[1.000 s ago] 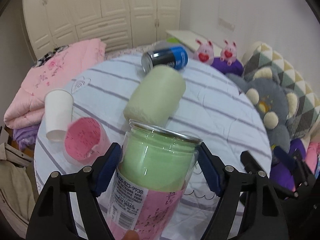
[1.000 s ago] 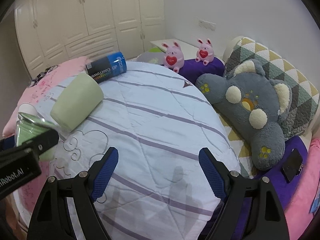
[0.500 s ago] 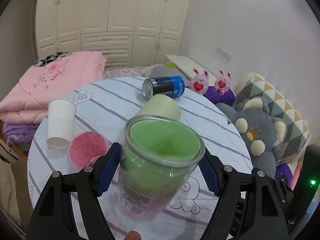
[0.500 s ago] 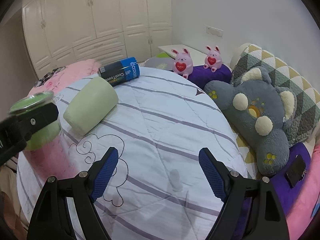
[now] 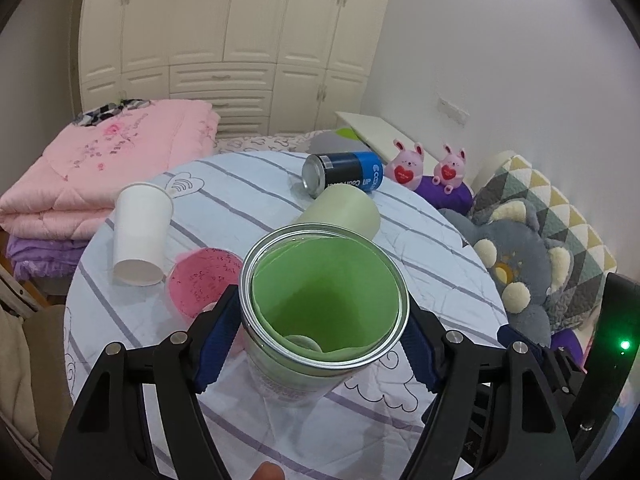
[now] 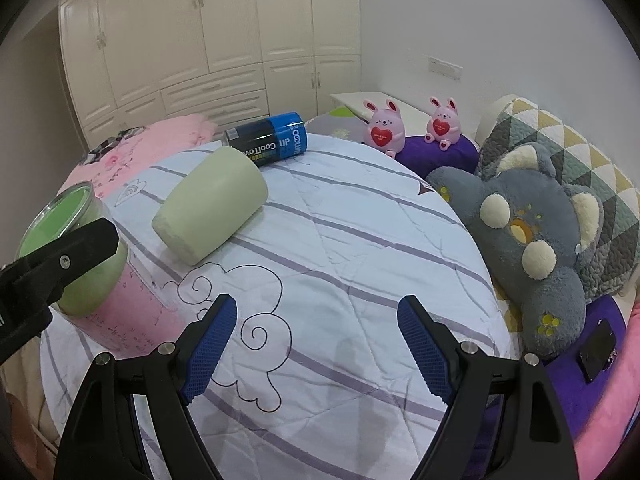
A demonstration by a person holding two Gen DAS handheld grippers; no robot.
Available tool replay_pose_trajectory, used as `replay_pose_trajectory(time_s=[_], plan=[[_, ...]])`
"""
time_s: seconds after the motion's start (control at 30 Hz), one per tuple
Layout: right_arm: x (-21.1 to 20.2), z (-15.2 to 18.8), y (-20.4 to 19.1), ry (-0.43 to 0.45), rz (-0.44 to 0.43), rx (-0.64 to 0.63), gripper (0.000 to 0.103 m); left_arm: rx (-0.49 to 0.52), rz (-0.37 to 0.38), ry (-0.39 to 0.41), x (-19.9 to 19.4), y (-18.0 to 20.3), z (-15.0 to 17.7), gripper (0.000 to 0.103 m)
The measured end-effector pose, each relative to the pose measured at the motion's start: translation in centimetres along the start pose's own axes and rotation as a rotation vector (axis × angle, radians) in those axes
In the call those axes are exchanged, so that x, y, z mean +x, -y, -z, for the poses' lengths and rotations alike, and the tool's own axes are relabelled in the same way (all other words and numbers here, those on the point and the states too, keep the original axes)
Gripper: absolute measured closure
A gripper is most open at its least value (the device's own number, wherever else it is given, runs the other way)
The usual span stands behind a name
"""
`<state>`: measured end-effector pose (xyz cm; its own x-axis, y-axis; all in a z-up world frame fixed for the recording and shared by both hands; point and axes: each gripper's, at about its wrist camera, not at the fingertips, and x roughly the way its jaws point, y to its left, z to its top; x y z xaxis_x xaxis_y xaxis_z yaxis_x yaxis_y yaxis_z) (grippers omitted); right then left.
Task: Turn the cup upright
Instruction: 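Rotate the held jar with the left tool until its open rim faces up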
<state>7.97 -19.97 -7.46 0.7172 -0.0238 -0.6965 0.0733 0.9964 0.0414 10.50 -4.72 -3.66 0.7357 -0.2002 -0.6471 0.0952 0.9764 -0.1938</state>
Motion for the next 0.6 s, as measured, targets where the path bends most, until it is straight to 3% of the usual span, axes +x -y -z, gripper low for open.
replay_pose_trajectory(time_s=[0.6], plan=[[-0.5,-0.1,-1.6,0.007,0.012,-0.032,0.019,0.005,0.018,0.001,-1.1,-1.1,0.1,0.028]])
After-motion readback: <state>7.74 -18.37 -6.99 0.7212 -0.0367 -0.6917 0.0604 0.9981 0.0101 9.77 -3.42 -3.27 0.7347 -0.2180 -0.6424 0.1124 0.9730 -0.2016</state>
